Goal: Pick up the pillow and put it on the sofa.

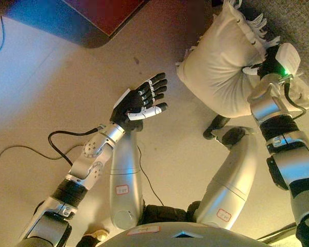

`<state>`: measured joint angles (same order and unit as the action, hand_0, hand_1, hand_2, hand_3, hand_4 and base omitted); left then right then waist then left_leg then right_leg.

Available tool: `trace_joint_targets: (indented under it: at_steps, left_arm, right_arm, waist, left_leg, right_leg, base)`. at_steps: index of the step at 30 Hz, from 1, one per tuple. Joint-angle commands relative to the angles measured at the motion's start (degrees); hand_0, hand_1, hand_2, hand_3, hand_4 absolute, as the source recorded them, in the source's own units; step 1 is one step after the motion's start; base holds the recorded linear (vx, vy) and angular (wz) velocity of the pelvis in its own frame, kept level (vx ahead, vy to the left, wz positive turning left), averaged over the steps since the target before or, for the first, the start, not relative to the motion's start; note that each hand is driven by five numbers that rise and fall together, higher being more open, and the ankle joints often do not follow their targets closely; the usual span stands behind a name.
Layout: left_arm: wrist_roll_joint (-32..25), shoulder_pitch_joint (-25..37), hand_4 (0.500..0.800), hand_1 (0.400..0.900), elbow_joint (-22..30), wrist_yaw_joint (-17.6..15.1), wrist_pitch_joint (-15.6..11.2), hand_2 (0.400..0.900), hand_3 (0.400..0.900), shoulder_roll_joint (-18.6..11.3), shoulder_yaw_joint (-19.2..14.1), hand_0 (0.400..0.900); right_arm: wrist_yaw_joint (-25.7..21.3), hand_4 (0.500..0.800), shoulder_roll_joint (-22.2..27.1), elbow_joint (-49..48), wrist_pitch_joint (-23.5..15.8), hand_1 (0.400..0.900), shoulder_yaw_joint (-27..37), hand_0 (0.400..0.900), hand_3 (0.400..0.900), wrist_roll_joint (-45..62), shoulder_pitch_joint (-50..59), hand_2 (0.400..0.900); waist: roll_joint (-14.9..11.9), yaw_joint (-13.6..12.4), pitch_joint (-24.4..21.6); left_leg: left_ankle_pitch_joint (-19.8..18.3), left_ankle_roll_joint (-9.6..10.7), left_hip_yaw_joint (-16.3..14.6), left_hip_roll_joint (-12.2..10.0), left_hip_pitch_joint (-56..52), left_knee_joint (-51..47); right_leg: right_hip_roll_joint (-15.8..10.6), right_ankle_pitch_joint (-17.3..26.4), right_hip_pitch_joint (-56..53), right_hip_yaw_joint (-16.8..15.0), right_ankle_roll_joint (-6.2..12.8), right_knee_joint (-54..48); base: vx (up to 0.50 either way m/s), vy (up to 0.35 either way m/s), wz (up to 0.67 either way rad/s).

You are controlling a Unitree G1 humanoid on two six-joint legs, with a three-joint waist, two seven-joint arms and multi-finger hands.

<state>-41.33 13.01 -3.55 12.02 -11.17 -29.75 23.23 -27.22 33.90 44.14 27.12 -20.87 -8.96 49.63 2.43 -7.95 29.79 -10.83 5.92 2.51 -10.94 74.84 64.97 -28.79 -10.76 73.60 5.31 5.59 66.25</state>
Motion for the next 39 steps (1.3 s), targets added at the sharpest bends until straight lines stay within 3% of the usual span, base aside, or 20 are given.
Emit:
trace_joint_targets:
  at_steps: [1,4,6,8,12,16,20,24,27,31,35,39]
  left_arm:
    - [2.2,0.0,0.8,0.9,5.5,-3.1,-4.0,0.9,0.9,2.8,-1.1,0.9]
    - [3.6,-0.8,0.8,0.9,4.8,-6.5,-4.3,0.9,0.9,3.1,-1.8,0.9]
    - [3.6,-0.8,0.8,0.9,4.8,-6.5,-4.3,0.9,0.9,3.1,-1.8,0.9]
    - [4.6,-2.8,0.8,0.9,4.6,-8.7,-3.5,0.9,0.9,2.8,-3.9,0.9]
    - [5.6,-5.7,0.8,0.9,4.5,-9.7,-2.2,0.9,0.9,2.0,-5.6,0.9]
    - [3.4,-8.6,0.8,0.9,2.2,-13.1,0.7,0.9,0.9,3.1,-7.2,0.9]
    - [2.1,-9.8,0.8,0.9,-2.6,-14.9,3.2,0.9,0.9,6.0,-7.8,0.9]
    - [3.8,-11.6,0.8,0.9,-4.8,-13.7,5.2,0.9,0.9,8.4,-9.1,0.9]
    - [4.6,-13.3,0.8,0.9,-5.2,-13.9,4.5,0.9,0.9,9.1,-10.5,0.9]
    - [5.7,-13.8,0.8,0.9,-5.6,-14.2,3.1,0.9,0.9,9.0,-12.8,0.9]
    - [6.2,-15.1,0.8,0.9,-4.1,-13.6,4.2,0.9,0.9,7.9,-15.4,0.9]
    - [5.6,-16.6,0.8,0.9,-2.7,-11.3,5.1,0.9,0.9,6.5,-16.6,0.9]
  right_arm:
    - [-5.4,0.5,-1.0,-8.2,-5.8,0.4,4.1,0.4,0.4,-2.0,-2.1,0.4]
    - [-6.5,0.5,-1.5,-15.6,-7.6,0.4,5.6,0.4,0.4,-5.6,-6.0,0.4]
    - [-6.5,0.5,-1.5,-15.6,-7.6,0.4,5.6,0.4,0.4,-5.6,-6.0,0.4]
    - [-9.6,0.5,-2.8,-28.4,-9.7,0.4,8.0,0.4,0.4,-11.3,-16.3,0.4]
    - [-12.5,0.5,-1.9,-36.4,-13.9,0.4,10.6,0.4,0.4,-13.4,-26.6,0.4]
    - [-14.4,0.5,-0.9,-41.8,-18.0,0.4,13.1,0.4,0.4,-15.7,-34.1,0.4]
    - [-15.3,0.5,0.1,-42.5,-20.3,0.4,14.0,0.4,0.4,-16.6,-38.0,0.4]
    - [-13.7,0.5,1.0,-45.9,-22.1,0.4,17.1,0.4,0.4,-18.2,-41.9,0.4]
    - [-10.7,0.5,2.2,-48.6,-24.6,0.4,20.3,0.4,0.4,-18.5,-44.7,0.4]
    - [-6.2,0.5,3.3,-50.2,-25.4,0.4,23.3,0.4,0.4,-14.3,-45.9,0.4]
    - [-1.4,0.5,4.0,-50.5,-25.4,0.4,26.8,0.4,0.4,-9.9,-46.4,0.4]
    - [-0.4,0.5,3.9,-49.1,-24.5,0.4,28.2,0.4,0.4,-5.6,-46.5,0.4]
  waist:
    - [1.5,0.0,0.0]
    - [0.8,0.5,0.0]
    - [0.8,0.5,0.0]
    - [-1.1,1.5,-0.2]
    - [-2.6,2.0,-2.3]
    - [-4.3,2.6,-5.9]
    - [-5.7,3.3,-10.7]
    - [-6.4,4.0,-16.3]
    - [-6.6,4.5,-20.1]
    - [-8.1,5.0,-22.6]
    - [-9.4,4.8,-24.6]
    - [-10.0,3.9,-25.9]
  left_leg:
    - [0.1,0.3,2.0,-5.1,-8.9,-8.4]
    - [2.2,0.7,0.3,-5.9,-15.7,-16.3]
    - [2.2,0.7,0.3,-5.9,-15.7,-16.3]
    - [7.0,0.3,-1.7,-5.3,-25.6,-27.1]
    - [9.3,0.2,-3.3,-5.1,-34.8,-35.6]
    - [11.5,0.3,-7.3,-5.0,-46.8,-45.6]
    - [13.5,0.1,-9.7,-3.4,-59.3,-54.9]
    - [15.7,-0.5,-12.7,-1.9,-70.3,-64.5]
    - [16.3,-0.9,-14.3,-0.9,-75.5,-69.2]
    - [14.5,-1.3,-15.3,0.6,-78.7,-70.0]
    - [12.7,-2.0,-15.9,1.3,-80.7,-69.9]
    - [12.1,-1.9,-16.5,0.9,-81.6,-70.0]
  right_leg:
    - [-0.6,9.8,-4.8,-3.7,4.44,-11.2]
    - [0.0,11.1,-12.4,-1.0,4.6,-18.7]
    - [0.0,11.1,-12.4,-1.0,4.6,-18.7]
    - [0.0,15.2,-23.3,3.4,5.03,-30.1]
    - [0.4,17.2,-32.9,6.4,5.8,-38.5]
    - [2.5,18.8,-44.1,9.7,6.86,-47.2]
    - [6.0,20.6,-56.4,12.2,7.1,-55.6]
    - [9.1,23.4,-66.7,13.6,7.62,-63.9]
    - [9.8,25.4,-69.9,13.9,8.25,-66.2]
    - [9.6,28.3,-71.4,14.0,9.12,-67.4]
    - [9.3,28.6,-72.1,14.1,8.95,-66.9]
    - [9.6,27.3,-74.0,15.9,8.37,-67.8]
  base:
    - [-0.02,0.004,-0.11]
    - [-0.01,-0.025,-0.07]
    - [0.0,-0.029,-0.02]
    - [-0.04,-0.111,0.06]
    - [0.11,-0.085,0.05]
    - [0.12,0.002,-0.06]
    - [0.11,0.07,-0.09]
    - [0.15,0.129,-0.16]
    - [0.13,0.133,-0.19]
    - [0.07,0.053,-0.09]
    - [0.1,-0.008,-0.09]
    - [0.11,-0.044,0.05]
